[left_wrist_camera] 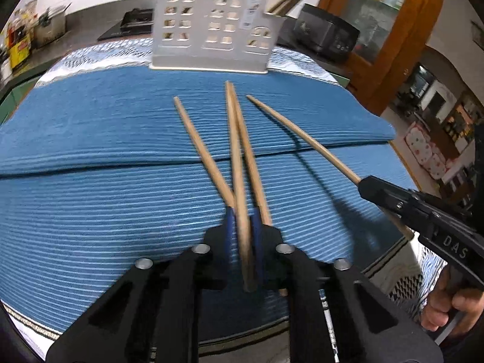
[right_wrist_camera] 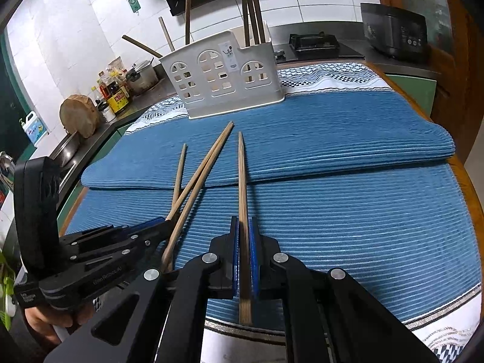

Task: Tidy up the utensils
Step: 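Lift both chopsticks and carry them over the white holder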

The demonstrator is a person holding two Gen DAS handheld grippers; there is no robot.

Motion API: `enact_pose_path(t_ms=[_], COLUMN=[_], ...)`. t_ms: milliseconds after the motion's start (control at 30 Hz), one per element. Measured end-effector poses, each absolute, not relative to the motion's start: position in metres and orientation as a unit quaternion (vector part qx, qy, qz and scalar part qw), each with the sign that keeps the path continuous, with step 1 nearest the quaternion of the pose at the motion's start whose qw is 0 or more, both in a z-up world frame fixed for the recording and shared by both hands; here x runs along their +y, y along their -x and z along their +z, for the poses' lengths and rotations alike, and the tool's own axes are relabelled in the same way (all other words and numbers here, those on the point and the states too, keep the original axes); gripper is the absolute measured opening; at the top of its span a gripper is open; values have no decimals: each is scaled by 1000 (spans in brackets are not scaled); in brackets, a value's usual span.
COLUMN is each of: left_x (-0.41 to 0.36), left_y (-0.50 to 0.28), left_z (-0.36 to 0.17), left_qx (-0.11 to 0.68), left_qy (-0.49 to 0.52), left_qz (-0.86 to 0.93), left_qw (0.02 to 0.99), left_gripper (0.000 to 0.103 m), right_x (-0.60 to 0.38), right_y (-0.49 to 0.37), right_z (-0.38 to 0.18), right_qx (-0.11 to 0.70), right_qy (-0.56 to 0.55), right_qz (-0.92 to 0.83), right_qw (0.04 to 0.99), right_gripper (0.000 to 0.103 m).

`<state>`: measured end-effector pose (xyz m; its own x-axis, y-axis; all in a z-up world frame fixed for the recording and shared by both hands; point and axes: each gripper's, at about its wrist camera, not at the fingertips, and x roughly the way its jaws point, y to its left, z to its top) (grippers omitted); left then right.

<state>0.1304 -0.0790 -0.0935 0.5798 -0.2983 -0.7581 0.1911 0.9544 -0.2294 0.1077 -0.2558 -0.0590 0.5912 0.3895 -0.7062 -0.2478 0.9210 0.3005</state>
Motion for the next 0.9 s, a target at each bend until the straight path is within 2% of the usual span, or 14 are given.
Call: enact_pose_path(t_ms=[300,900], left_x=[-70,-35], left_y=[-125,-126], left_z=[-83,-15], left_qx=[428,346], left_qy=[53,58], left_qz=[-140,-149], left_qw=[891,925], left_gripper=[6,5], right_x=[-259,-257], right_y=[-100,-106], right_z=[-44,31], right_qx=[398,334], right_qy=[-84,-57], right_qz=[180,198], right_qw=[896,920], right_gripper=[7,7])
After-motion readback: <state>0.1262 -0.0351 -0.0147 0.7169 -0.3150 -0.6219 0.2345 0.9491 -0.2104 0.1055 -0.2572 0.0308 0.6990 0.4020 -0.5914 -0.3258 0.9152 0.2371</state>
